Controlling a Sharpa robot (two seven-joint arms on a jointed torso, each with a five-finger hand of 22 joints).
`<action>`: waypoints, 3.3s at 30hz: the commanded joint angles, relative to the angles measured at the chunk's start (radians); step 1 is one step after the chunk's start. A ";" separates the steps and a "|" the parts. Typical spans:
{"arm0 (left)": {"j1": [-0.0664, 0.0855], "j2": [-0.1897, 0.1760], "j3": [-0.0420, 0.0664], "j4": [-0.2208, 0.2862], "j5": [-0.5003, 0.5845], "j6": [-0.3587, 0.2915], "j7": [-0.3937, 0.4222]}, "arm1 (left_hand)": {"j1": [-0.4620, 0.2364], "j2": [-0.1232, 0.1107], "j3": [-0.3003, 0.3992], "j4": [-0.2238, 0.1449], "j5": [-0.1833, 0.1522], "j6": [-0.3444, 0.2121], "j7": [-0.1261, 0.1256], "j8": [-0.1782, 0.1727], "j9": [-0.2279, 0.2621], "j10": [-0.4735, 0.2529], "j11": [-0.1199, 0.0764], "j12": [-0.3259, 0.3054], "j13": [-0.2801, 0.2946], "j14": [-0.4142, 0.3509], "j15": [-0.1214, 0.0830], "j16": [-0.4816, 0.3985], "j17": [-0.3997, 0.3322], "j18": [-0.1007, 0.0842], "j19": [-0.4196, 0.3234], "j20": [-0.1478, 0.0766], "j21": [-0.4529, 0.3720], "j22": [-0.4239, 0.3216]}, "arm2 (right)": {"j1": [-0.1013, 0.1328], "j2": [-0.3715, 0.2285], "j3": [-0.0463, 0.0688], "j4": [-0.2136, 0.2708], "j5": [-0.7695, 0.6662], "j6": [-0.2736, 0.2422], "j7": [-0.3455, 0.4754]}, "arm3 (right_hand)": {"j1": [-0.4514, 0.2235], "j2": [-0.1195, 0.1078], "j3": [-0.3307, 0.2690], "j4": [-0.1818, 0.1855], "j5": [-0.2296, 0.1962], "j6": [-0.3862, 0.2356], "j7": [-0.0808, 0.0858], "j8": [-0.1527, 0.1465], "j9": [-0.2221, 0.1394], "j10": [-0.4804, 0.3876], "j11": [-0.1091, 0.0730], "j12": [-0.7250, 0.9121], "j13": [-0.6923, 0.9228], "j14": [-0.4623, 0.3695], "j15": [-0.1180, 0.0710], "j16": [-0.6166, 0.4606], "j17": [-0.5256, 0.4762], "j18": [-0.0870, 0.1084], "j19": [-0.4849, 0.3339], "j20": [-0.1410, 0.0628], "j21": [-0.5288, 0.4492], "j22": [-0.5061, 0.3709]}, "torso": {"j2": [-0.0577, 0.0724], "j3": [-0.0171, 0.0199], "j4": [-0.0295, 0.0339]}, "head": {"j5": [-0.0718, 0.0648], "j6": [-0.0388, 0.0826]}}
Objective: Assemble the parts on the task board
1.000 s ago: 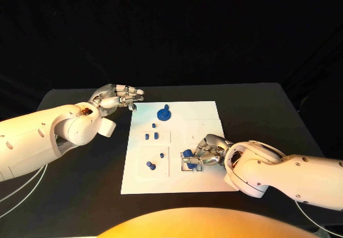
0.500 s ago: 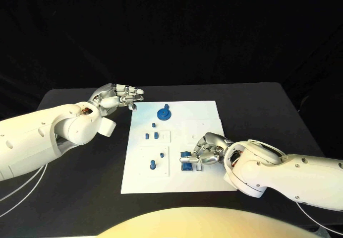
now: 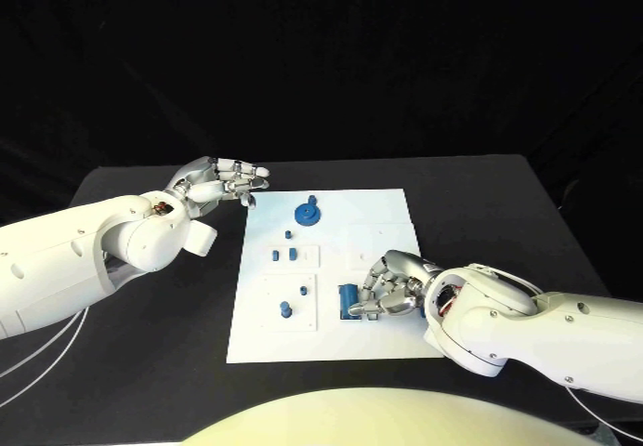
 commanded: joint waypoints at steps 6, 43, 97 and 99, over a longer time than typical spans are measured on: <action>0.000 0.000 0.000 0.001 0.007 0.011 0.005 | 0.001 0.005 0.003 0.000 0.004 -0.005 0.001 -0.002 -0.001 -0.005 0.001 0.003 -0.001 0.002 0.002 -0.004 -0.001 0.016 0.001 0.000 -0.001 0.000 | -0.005 -0.002 0.000 -0.005 -0.061 0.050 0.004 | 0.030 -0.005 0.027 -0.001 -0.019 0.010 -0.002 0.003 -0.003 0.093 -0.004 0.008 0.250 0.104 -0.005 0.005 0.263 -0.014 0.105 -0.005 0.004 0.263 | 0.000 -0.0012 0.0015 | -0.001 -0.002; -0.001 0.005 -0.004 0.004 0.038 0.004 0.029 | -0.055 -0.006 -0.024 0.038 -0.010 -0.009 0.002 0.001 -0.004 -0.013 0.003 0.014 -0.003 0.005 0.008 0.001 0.001 0.015 -0.001 0.009 -0.024 -0.017 | 0.042 -0.261 0.000 0.046 -0.086 -0.066 0.052 | 0.001 0.003 0.054 0.000 -0.002 -0.026 0.015 -0.030 -0.021 0.090 0.010 0.000 0.247 0.104 0.007 0.005 0.263 -0.014 0.105 0.002 0.004 0.263 | -0.004 -0.0020 -0.0088 | -0.037 0.014; -0.005 -0.004 -0.005 0.010 0.057 -0.001 0.034 | -0.067 -0.015 -0.123 0.124 -0.065 -0.022 -0.003 0.016 0.001 -0.030 0.001 0.042 0.000 0.002 0.009 0.012 0.007 0.015 0.049 0.013 -0.116 -0.090 | -0.076 -0.169 -0.007 -0.021 -0.257 0.048 -0.046 | 0.197 -0.010 0.393 -0.059 0.214 0.035 -0.006 -0.040 -0.027 0.093 -0.012 0.006 0.251 0.104 -0.010 0.005 0.263 -0.014 0.105 -0.011 0.004 0.263 | -0.006 -0.0035 -0.0072 | -0.036 -0.002; -0.005 -0.004 -0.005 0.010 0.057 -0.001 0.034 | -0.067 -0.015 -0.123 0.124 -0.065 -0.022 -0.003 0.016 0.001 -0.030 0.001 0.042 0.000 0.002 0.009 0.012 0.007 0.015 0.049 0.013 -0.116 -0.090 | -0.075 -0.172 -0.007 -0.010 -0.228 0.019 -0.044 | 0.176 -0.018 0.418 -0.064 0.238 0.030 -0.008 -0.034 -0.020 0.095 -0.011 0.009 0.253 0.104 -0.011 0.005 0.263 -0.014 0.105 -0.012 0.004 0.263 | -0.006 -0.0034 -0.0073 | -0.036 -0.002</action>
